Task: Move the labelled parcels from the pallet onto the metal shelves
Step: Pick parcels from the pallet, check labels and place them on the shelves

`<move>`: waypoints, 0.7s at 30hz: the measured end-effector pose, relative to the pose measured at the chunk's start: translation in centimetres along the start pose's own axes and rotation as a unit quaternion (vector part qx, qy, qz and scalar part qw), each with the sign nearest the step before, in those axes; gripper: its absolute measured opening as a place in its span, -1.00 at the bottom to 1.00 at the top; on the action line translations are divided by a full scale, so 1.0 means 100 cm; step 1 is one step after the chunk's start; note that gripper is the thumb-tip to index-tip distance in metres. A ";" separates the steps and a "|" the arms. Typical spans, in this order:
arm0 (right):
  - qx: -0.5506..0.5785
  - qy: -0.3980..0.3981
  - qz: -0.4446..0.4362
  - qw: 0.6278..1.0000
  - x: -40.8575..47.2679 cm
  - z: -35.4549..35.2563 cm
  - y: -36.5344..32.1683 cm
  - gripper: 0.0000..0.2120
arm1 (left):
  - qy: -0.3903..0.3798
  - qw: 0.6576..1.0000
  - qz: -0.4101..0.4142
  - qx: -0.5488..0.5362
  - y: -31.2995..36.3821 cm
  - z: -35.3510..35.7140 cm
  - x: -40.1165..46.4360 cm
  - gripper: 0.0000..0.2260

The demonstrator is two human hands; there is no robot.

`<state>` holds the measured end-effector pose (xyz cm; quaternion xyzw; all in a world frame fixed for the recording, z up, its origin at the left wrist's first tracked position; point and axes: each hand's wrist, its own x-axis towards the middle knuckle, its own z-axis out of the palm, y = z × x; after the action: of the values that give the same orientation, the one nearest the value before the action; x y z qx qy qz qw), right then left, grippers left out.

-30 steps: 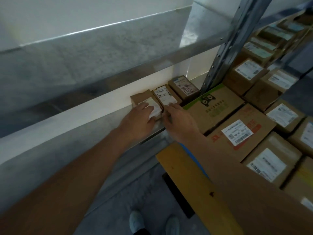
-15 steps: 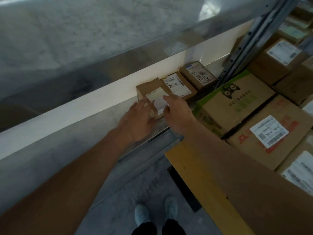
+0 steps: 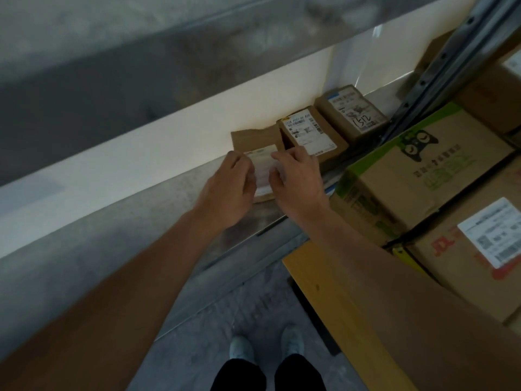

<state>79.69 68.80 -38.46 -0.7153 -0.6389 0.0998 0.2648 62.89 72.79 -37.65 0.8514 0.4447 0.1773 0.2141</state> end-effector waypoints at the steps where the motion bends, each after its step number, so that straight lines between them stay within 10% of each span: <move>1: 0.018 -0.001 0.000 1.000 -0.003 -0.001 -0.001 -0.71 | 0.008 1.000 -0.005 0.006 0.000 -0.002 0.000 -0.91; 9: 0.037 -0.096 0.001 0.995 -0.006 0.007 0.004 -0.52 | -0.028 0.999 -0.029 0.006 -0.007 0.006 0.002 -0.57; 21: 0.051 -0.114 -0.008 0.992 -0.013 -0.008 -0.007 -0.48 | -0.009 0.998 -0.054 -0.024 0.019 0.000 -0.011 -0.57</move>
<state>79.30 67.42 -37.70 -0.6798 -0.6646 0.2106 0.2274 63.55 70.94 -36.77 0.8222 0.4839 0.1689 0.2477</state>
